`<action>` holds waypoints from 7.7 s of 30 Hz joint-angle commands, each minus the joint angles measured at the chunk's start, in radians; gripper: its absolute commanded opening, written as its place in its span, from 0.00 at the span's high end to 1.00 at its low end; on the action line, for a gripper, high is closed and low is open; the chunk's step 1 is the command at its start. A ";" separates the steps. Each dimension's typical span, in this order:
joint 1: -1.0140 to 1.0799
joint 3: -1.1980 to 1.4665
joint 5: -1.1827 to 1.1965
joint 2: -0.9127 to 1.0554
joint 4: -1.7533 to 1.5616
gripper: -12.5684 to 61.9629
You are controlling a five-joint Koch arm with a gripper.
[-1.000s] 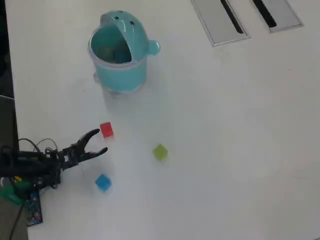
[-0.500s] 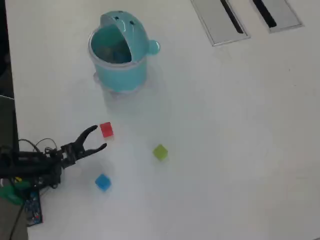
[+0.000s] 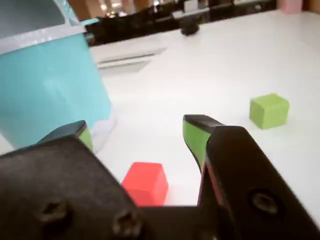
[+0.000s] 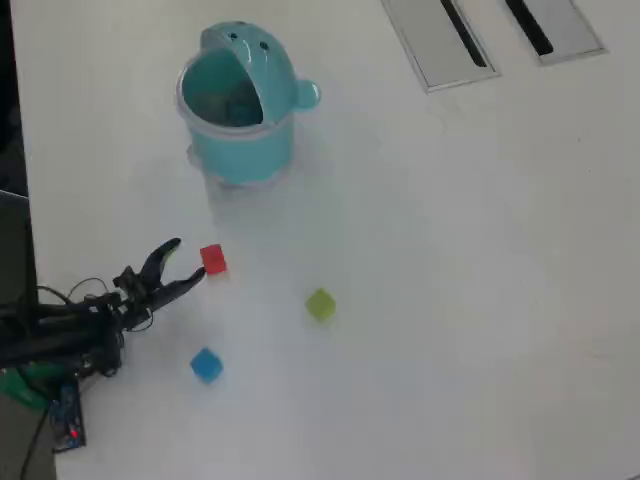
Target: Grasp RGB lego blocks and put them in the bin one by one.
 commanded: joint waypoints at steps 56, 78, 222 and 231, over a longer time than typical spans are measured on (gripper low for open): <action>-0.107 -0.680 0.012 -0.494 0.861 0.38; -0.034 -0.709 0.023 -0.712 0.695 0.46; 0.167 -1.143 -0.229 -0.423 0.827 0.42; 0.287 -1.091 -0.232 -0.457 0.930 0.41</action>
